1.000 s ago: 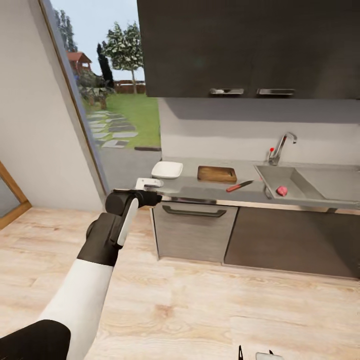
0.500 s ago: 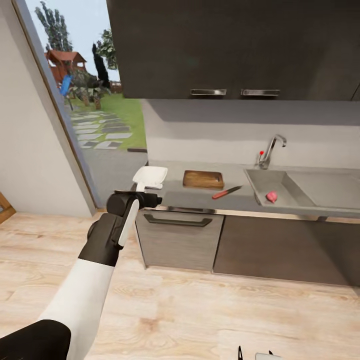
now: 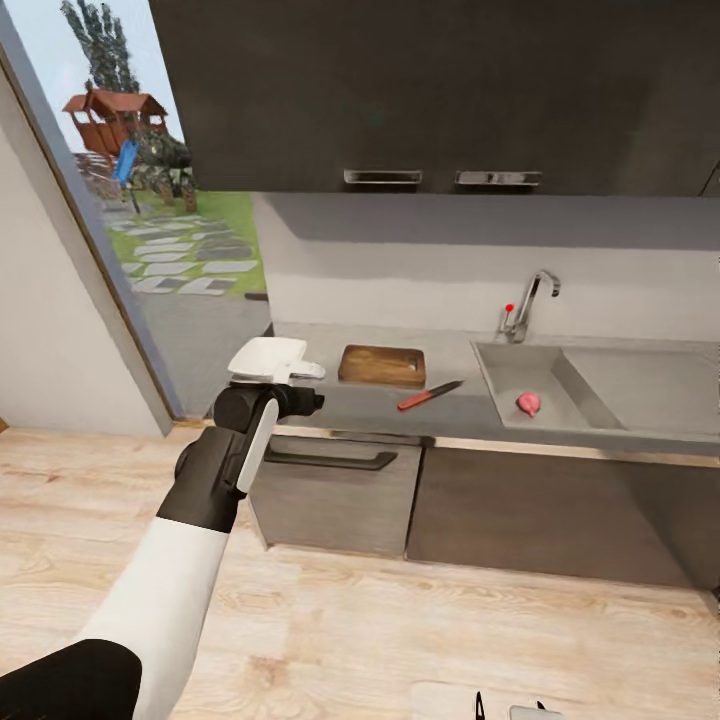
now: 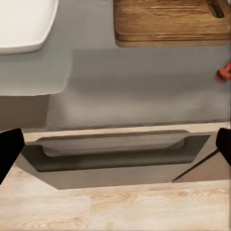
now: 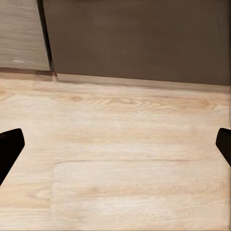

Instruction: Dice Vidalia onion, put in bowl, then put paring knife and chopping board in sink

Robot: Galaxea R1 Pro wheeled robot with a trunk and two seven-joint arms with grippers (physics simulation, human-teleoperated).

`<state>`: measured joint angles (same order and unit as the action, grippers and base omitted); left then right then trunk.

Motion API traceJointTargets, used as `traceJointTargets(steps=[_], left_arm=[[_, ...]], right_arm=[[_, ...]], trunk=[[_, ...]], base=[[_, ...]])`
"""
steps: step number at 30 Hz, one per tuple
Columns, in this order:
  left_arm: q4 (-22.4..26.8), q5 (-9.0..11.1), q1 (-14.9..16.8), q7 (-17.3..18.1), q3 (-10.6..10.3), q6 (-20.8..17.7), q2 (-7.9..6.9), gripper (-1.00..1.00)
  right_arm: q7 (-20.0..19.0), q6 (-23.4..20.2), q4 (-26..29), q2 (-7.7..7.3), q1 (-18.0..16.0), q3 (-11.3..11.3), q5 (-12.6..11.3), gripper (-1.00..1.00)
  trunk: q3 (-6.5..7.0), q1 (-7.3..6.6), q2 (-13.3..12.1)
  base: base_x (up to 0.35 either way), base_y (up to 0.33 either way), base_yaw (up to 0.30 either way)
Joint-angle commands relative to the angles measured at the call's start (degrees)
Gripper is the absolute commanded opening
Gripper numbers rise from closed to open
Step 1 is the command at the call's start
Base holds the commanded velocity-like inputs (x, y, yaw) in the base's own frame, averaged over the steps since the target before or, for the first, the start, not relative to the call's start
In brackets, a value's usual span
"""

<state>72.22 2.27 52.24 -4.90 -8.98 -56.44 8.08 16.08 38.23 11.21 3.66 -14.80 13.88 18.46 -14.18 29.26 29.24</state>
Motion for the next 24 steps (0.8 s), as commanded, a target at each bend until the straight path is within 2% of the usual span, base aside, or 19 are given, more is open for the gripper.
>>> traceJointTargets(steps=[1, 12, 24], left_arm=[[0.03, 0.28, 0.06, -0.46, -0.07, -0.25, 0.01, 1.0], [0.03, 0.28, 0.06, -0.46, -0.07, -0.25, 0.01, 1.0], [0.03, 0.2, 0.06, -0.55, -2.39, -0.25, 0.01, 1.0]], right_arm=[[0.35, 0.09, -0.05, 0.03, -0.05, 0.27, 0.61, 1.0], [0.28, 0.09, -0.05, 0.03, -0.05, 0.18, 0.61, 1.0], [0.27, 0.09, -0.05, 0.03, -0.05, 0.18, 0.61, 1.0]], trunk=[[-0.13, 0.04, 0.09], [-0.19, 0.04, 0.09], [0.1, 0.04, 0.09]], base=[[0.13, -0.29, 0.0], [0.097, -0.302, -0.031], [0.097, -0.305, -0.203]])
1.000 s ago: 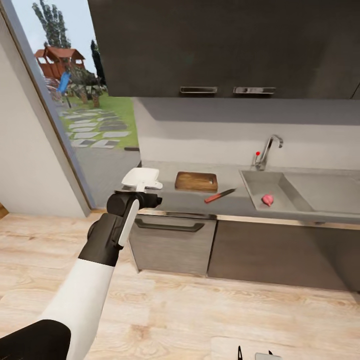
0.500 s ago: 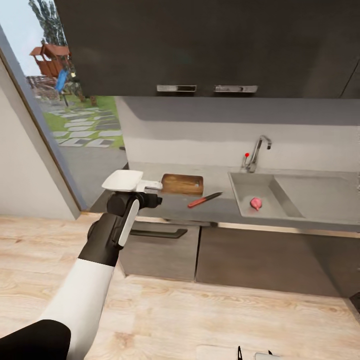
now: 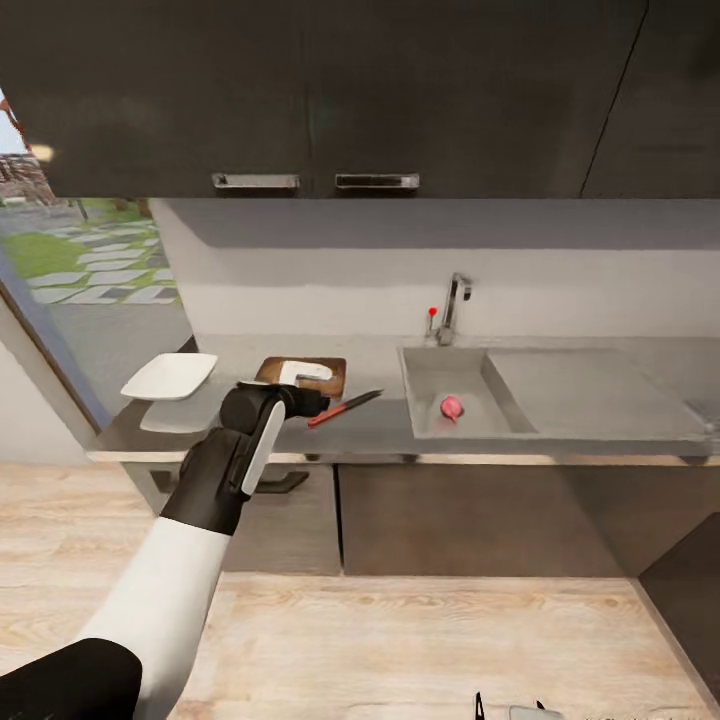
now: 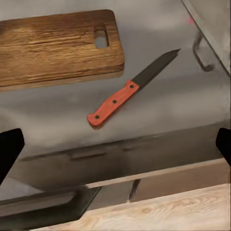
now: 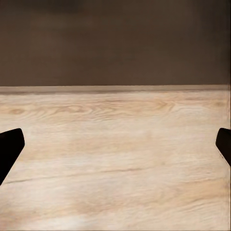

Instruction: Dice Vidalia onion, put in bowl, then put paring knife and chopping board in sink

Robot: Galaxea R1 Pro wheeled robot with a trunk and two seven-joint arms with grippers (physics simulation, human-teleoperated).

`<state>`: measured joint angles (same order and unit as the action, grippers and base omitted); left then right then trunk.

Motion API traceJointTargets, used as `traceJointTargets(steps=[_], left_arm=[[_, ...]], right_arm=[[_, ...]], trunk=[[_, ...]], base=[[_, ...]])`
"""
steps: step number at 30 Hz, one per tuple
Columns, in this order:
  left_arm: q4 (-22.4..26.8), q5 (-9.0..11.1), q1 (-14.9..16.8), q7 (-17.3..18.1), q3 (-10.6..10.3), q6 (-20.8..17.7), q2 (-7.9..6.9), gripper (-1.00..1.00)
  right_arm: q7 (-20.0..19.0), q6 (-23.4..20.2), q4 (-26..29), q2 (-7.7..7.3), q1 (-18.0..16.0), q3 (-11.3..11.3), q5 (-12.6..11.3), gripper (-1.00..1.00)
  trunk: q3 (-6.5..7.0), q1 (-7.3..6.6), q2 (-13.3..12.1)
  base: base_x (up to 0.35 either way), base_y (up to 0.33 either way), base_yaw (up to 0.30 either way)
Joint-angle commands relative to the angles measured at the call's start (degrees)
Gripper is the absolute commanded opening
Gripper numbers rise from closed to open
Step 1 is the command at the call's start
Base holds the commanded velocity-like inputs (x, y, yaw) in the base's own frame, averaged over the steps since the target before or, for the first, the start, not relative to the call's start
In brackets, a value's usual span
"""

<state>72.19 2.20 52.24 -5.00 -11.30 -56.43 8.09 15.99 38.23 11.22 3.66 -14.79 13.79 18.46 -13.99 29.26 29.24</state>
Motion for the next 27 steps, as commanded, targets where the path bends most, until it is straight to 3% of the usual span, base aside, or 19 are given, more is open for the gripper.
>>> traceJointTargets(steps=[1, 27], left_arm=[[0.05, 0.26, 0.05, -0.45, -0.08, -0.26, -0.01, 1.0], [-1.35, 0.35, 0.05, -0.37, -0.12, -0.18, -0.01, 1.0]], right_arm=[[0.36, 0.09, -0.06, 0.03, -0.06, 0.27, 0.61, 1.0], [0.36, 0.09, -0.06, 0.11, -0.05, 0.18, 0.61, 1.0]], trunk=[[-0.07, 0.04, 0.1], [0.62, 0.04, 0.1]], base=[[0.107, -0.305, -0.214], [0.151, -0.301, -0.173]])
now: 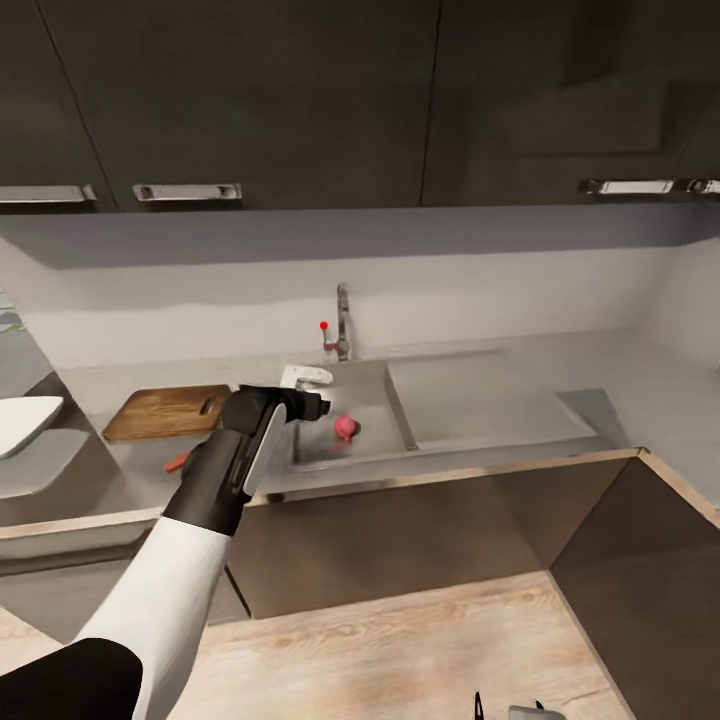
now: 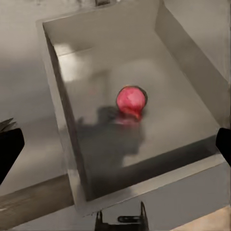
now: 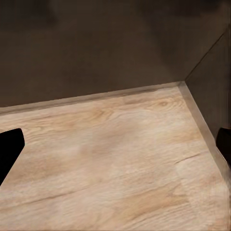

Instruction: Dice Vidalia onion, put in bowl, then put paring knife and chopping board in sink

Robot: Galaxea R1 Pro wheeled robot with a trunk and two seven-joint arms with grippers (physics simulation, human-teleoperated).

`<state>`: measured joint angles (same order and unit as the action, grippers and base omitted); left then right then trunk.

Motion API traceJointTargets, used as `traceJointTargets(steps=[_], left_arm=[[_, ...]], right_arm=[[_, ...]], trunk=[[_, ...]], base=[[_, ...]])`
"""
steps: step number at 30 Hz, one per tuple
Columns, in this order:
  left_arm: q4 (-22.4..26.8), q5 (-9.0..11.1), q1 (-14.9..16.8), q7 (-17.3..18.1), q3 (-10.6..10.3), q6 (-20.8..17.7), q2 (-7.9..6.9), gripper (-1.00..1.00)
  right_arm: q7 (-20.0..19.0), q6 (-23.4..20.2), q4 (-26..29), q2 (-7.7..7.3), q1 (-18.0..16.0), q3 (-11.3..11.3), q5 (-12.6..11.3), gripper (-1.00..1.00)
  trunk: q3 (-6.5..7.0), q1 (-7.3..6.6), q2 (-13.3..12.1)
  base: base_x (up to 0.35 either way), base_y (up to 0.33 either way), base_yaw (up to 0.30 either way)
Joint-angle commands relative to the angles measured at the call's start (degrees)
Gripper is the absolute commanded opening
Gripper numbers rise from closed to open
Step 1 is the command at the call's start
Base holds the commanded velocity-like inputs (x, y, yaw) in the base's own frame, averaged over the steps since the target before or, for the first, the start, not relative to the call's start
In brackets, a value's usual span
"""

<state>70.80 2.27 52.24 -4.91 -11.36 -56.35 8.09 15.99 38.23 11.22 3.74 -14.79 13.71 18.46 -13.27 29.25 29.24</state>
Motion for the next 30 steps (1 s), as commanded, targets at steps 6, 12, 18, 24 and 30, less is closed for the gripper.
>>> traceJointTargets(steps=[6, 12, 18, 24, 30], left_arm=[[-0.5, 0.29, 0.05, -0.45, -0.07, -0.13, -0.06, 1.0], [-1.94, 0.2, 0.05, -0.43, -0.07, 0.3, -0.17, 1.0], [-2.74, 0.23, -0.02, -0.41, 0.0, 1.86, -0.26, 1.0], [-4.26, 0.21, -0.03, -0.44, -0.03, 2.8, -0.27, 1.0], [-5.14, 0.3, -0.03, -0.39, -0.06, 2.96, -0.27, 1.0]], right_arm=[[0.36, 0.02, -0.05, 0.04, -0.06, 0.27, 0.61, 1.0], [0.36, 0.01, -0.05, 0.04, -0.06, 0.27, 0.61, 1.0], [0.36, 0.0, -0.05, 0.03, -0.06, 0.27, 0.61, 1.0], [0.36, 0.0, -0.05, 0.04, -0.06, 0.27, 0.61, 1.0], [0.36, 0.0, -0.05, 0.04, -0.06, 0.27, 0.61, 1.0]], trunk=[[-0.07, 0.05, 0.1], [-0.34, 0.05, 0.1], [-0.77, 0.05, 0.1], [-1.23, 0.05, 0.1], [-1.7, 0.05, 0.1]], base=[[0.285, -0.122, -0.045], [0.172, -0.013, -0.004], [0.021, -0.001, 0.0], [0.001, 0.0, 0.0], [0.031, -0.012, 0.0]])
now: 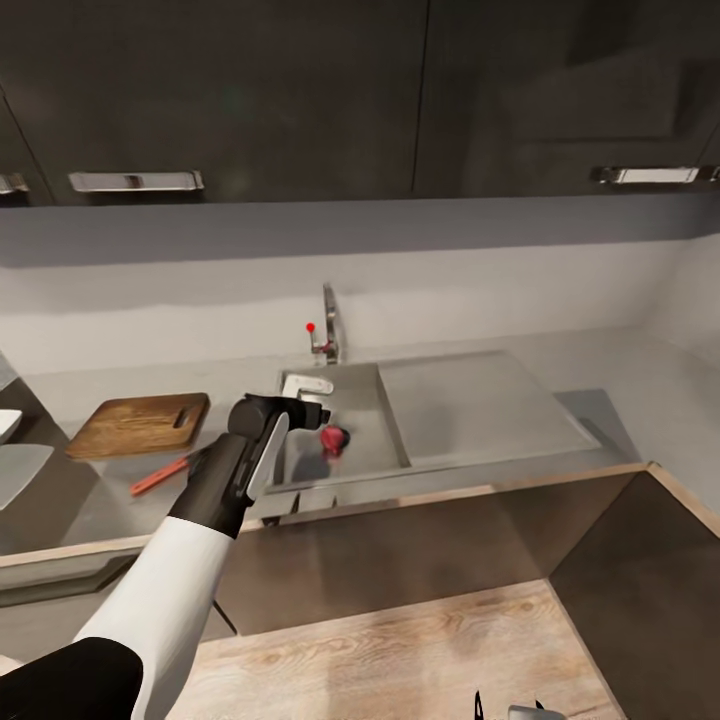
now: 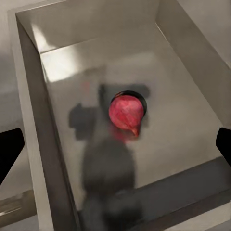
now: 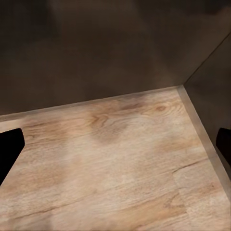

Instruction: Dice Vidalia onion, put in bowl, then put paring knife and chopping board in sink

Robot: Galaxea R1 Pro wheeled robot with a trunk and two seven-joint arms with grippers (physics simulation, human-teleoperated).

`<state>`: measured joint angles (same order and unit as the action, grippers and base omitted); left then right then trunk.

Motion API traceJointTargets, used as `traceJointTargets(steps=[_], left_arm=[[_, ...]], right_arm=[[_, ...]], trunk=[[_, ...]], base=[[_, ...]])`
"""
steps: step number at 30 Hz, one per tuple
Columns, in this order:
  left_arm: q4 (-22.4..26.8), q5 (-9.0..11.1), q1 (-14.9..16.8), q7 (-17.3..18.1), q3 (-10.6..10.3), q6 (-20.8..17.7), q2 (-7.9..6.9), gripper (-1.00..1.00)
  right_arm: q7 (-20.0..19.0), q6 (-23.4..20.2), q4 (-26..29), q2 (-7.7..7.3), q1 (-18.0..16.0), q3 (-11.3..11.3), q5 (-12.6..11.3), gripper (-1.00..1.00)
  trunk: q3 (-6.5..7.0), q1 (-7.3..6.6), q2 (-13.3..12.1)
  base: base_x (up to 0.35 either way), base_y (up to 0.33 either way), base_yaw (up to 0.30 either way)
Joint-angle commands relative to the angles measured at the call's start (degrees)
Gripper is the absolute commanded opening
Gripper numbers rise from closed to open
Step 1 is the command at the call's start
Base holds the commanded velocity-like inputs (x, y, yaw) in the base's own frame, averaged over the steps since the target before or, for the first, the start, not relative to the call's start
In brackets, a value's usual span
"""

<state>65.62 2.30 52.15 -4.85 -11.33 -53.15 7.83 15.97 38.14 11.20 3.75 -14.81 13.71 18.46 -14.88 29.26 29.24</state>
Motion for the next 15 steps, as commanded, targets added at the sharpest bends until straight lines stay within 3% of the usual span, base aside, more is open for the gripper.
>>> traceJointTargets(steps=[1, 8, 15], left_arm=[[-0.13, 0.28, 0.05, -0.44, -0.09, -0.23, 0.01, 1.0], [-1.33, 0.38, 0.05, -0.46, -0.09, 0.61, 0.06, 1.0], [-4.19, 0.34, 0.05, -0.43, -0.09, 2.43, 0.04, 1.0]], right_arm=[[0.37, 0.09, -0.04, 0.03, -0.05, 0.26, 0.61, 1.0], [0.37, 0.09, -0.04, 0.0, -0.04, 0.28, 0.61, 1.0], [0.37, 0.09, -0.04, 0.02, -0.05, 0.27, 0.61, 1.0]], trunk=[[-0.18, 0.03, 0.09], [-0.74, 0.03, 0.09], [-1.3, 0.03, 0.09]], base=[[0.154, -0.084, 0.0], [0.206, -0.135, 0.0], [0.018, -0.013, 0.0]])
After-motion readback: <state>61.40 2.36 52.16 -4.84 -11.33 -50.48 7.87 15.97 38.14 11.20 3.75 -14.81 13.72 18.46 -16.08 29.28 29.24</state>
